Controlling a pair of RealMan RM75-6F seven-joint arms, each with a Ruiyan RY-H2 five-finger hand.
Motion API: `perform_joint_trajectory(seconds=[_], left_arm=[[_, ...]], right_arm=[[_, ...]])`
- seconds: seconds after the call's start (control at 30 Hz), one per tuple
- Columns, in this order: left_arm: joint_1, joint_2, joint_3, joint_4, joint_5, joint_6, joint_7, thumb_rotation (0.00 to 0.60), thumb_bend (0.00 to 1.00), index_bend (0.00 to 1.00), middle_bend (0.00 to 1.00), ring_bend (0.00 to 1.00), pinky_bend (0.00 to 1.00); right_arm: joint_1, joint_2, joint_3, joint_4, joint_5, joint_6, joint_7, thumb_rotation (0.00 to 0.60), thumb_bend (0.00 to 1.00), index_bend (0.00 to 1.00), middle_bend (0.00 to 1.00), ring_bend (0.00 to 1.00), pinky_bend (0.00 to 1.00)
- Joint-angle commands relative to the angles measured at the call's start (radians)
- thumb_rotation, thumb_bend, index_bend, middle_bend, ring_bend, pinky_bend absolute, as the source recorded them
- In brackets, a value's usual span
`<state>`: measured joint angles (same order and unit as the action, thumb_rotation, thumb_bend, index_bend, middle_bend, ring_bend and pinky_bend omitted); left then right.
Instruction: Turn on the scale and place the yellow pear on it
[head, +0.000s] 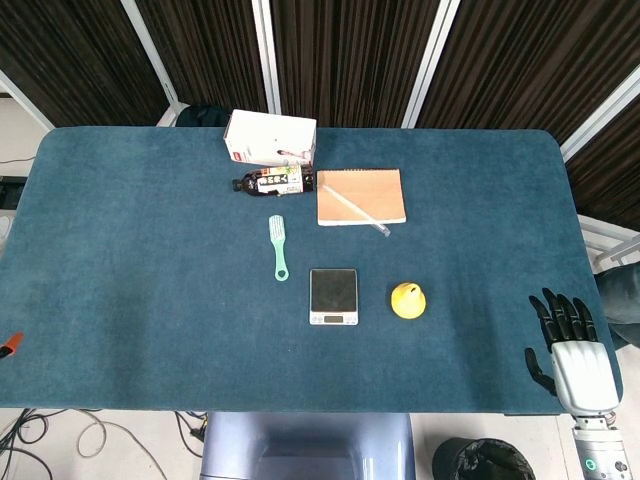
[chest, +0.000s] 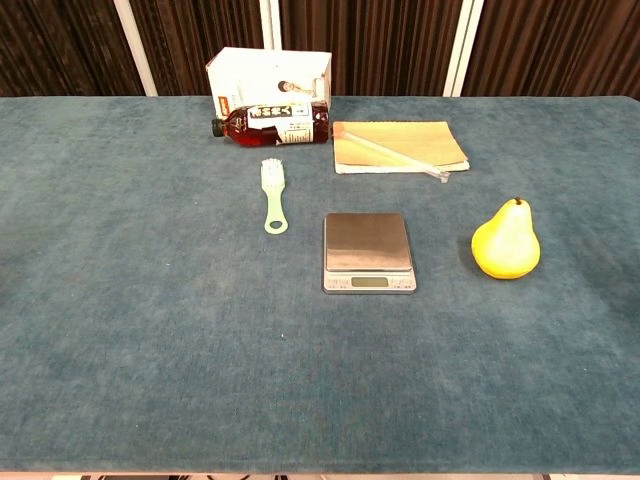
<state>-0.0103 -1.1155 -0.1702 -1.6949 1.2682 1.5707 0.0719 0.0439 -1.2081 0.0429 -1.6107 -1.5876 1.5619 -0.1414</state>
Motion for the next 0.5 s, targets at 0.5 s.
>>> perform_joint_trajectory(seconds=[0.5], left_arm=[[-0.003, -0.011, 0.000, 0.004, -0.006, -0.001, 0.016, 0.600, 0.00, 0.03, 0.00, 0.00, 0.00]], right_arm=[[0.020, 0.040, -0.045, -0.064, -0.056, -0.050, 0.058, 0.600, 0.50, 0.07, 0.16, 0.21, 0.18]])
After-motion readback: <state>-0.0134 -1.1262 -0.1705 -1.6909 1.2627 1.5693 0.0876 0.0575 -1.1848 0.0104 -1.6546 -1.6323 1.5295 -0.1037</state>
